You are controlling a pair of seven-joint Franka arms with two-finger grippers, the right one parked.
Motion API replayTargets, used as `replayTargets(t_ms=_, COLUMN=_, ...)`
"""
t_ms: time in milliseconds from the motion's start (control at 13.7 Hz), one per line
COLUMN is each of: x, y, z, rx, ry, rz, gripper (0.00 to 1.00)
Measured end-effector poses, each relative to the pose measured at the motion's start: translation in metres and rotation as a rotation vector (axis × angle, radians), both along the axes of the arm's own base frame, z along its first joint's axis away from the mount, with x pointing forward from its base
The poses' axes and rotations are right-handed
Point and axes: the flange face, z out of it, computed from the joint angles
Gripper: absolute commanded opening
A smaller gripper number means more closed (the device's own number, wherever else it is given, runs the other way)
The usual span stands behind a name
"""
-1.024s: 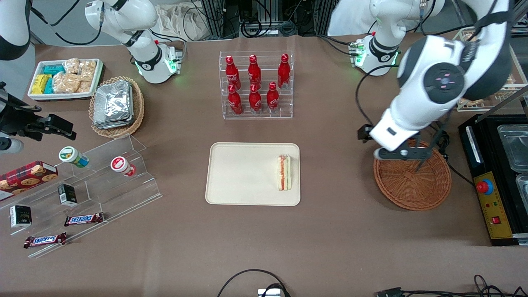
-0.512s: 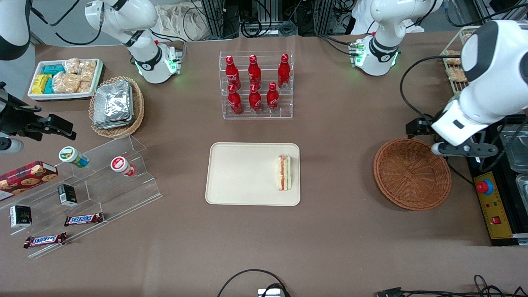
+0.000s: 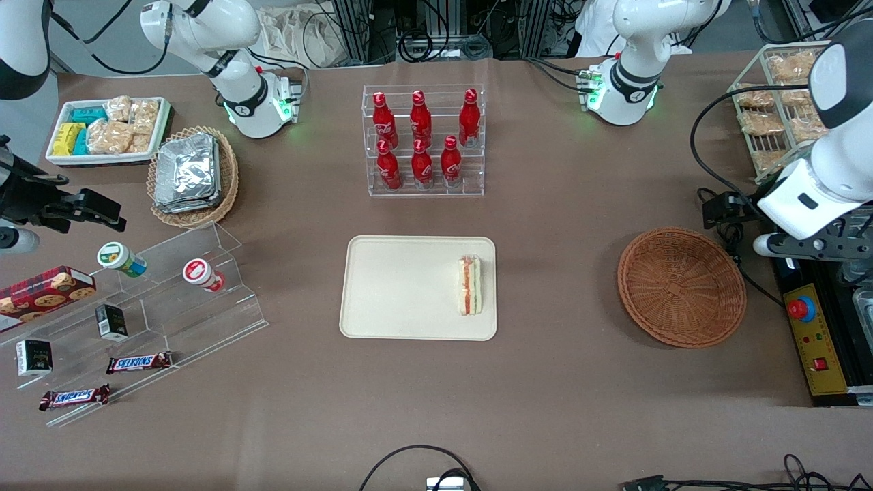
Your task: Place sandwich from basket to tray
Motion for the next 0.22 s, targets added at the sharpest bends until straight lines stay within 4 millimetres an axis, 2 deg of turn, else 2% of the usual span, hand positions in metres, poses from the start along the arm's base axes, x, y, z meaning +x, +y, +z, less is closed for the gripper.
replayTargets(t_ms=220, x=0.0057, y=0.0006, z=-0.0014, rx=-0.007, ry=0.002, rz=-0.001, gripper=1.0)
